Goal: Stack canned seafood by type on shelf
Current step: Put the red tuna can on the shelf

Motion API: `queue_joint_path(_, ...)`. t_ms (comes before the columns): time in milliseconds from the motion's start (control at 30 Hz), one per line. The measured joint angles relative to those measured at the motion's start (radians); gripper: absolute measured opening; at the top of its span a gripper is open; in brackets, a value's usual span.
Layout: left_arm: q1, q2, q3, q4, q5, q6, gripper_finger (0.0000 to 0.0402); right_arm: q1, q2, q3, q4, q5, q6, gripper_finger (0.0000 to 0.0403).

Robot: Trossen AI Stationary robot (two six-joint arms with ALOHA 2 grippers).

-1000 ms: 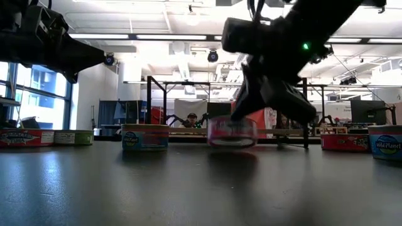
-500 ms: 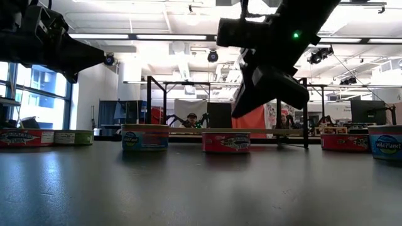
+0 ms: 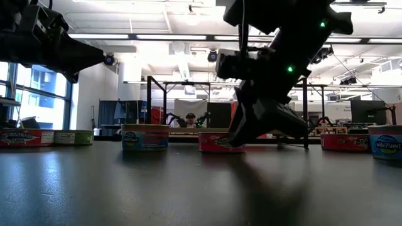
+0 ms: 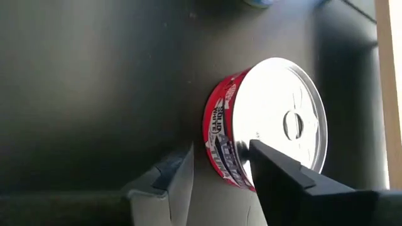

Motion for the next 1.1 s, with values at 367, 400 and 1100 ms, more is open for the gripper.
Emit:
queue_joint_path(367,0.0,0.0,0.0,0.0,0.0,0.0,0.0076,-0.011,-0.01,-0.124,0.094,0.043,-0.09,0.002)
queue_joint_path(400,0.0,0.0,0.0,0.0,0.0,0.0,0.0076,-0.01,-0.01,-0.129,0.095,0.047,-0.091,0.0012)
queue_joint_path(1100,0.0,0.0,0.0,0.0,0.0,-0.002,0.0076,0.055,0.005,0.039,-0.045,0.287,-0.088,0.0001)
